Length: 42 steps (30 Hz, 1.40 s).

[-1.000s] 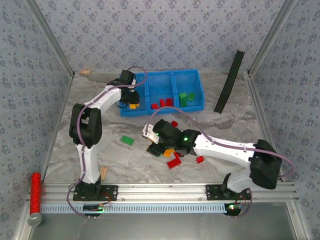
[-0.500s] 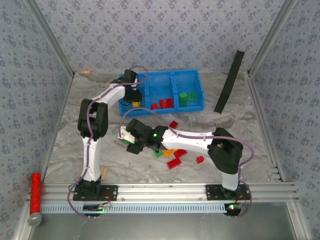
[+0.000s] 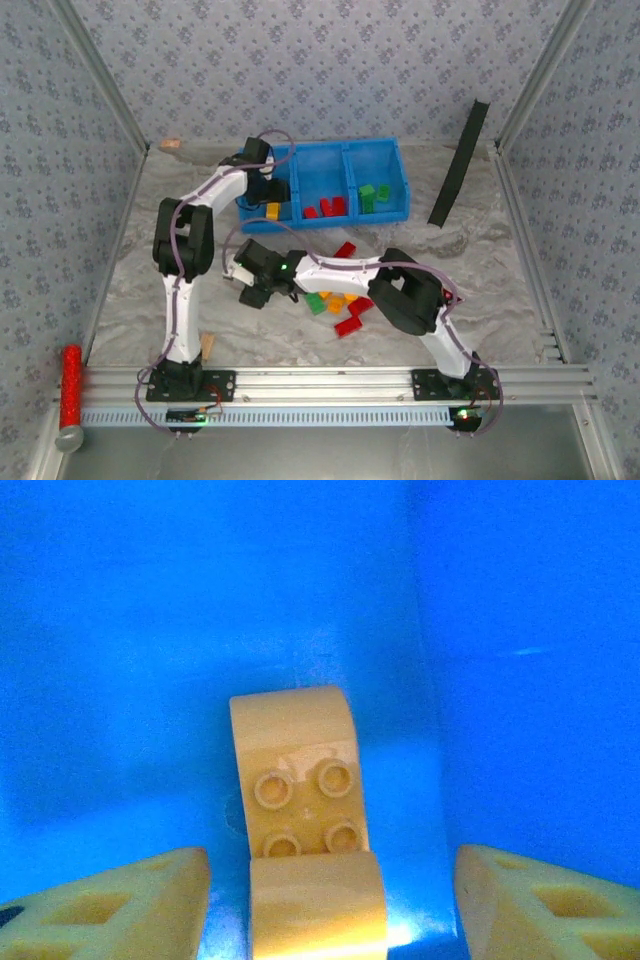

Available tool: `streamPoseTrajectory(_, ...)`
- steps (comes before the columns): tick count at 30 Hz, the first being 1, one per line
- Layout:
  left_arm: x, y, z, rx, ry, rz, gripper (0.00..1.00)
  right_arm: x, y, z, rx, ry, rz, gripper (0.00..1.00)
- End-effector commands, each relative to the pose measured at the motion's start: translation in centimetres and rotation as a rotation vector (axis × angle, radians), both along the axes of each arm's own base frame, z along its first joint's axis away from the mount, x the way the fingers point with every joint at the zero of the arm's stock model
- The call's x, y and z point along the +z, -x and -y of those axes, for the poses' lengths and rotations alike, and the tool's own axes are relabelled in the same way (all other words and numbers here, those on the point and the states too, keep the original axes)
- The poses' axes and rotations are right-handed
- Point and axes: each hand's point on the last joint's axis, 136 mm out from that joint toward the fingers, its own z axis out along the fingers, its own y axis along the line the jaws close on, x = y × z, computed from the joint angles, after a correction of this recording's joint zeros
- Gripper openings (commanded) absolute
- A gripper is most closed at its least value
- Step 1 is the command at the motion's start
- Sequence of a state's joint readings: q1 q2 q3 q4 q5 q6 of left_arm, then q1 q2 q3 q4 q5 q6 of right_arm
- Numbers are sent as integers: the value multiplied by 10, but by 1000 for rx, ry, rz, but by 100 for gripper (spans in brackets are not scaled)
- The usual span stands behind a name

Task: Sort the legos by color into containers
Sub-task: Pick up the lego from the center of the table, then place the lego in the container.

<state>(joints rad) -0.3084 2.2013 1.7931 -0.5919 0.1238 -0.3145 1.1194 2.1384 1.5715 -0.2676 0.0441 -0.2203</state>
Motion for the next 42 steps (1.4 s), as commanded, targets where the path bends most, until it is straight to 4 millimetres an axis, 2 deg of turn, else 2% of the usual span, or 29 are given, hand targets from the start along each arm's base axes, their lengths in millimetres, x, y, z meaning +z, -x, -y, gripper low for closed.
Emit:
streamPoseTrajectory(1, 62, 6, 3, -40, 57, 89, 67, -10, -3, -1, -28, 18, -49, 74)
streamPoseTrajectory(7, 119, 18, 7, -84, 123, 171, 70, -30, -11, 3, -59, 70, -99, 74)
streamPoseTrajectory(13, 167, 41, 3, -108, 146, 238, 71, -45, -11, 8, -66, 103, -149, 62)
streamPoseTrajectory(16, 185, 53, -4, -97, 153, 275, 72, -49, -11, 12, -70, 116, -159, 54)
streamPoseTrajectory(20, 205, 69, -13, -88, 150, 316, 72, -51, -9, 20, -71, 125, -169, 36)
streamPoseTrajectory(24, 215, 83, -23, -74, 131, 342, 75, -46, -6, 35, -69, 112, -148, 30)
streamPoseTrajectory(30, 213, 105, -38, -37, 92, 334, 76, -15, -7, 71, -113, 60, -108, 24)
streamPoseTrajectory(31, 214, 108, -41, -30, 86, 336, 76, 2, -9, 76, -123, 29, -92, 24)
streamPoseTrajectory(33, 212, 115, -45, -21, 75, 332, 76, 19, -12, 94, -166, 8, -82, 24)
streamPoseTrajectory(38, 200, 135, -51, -5, 65, 300, 77, 64, -35, 146, -324, -33, -75, 24)
streamPoseTrajectory(42, 177, 152, -43, -21, 53, 245, 76, 104, -60, 195, -469, -152, -97, 24)
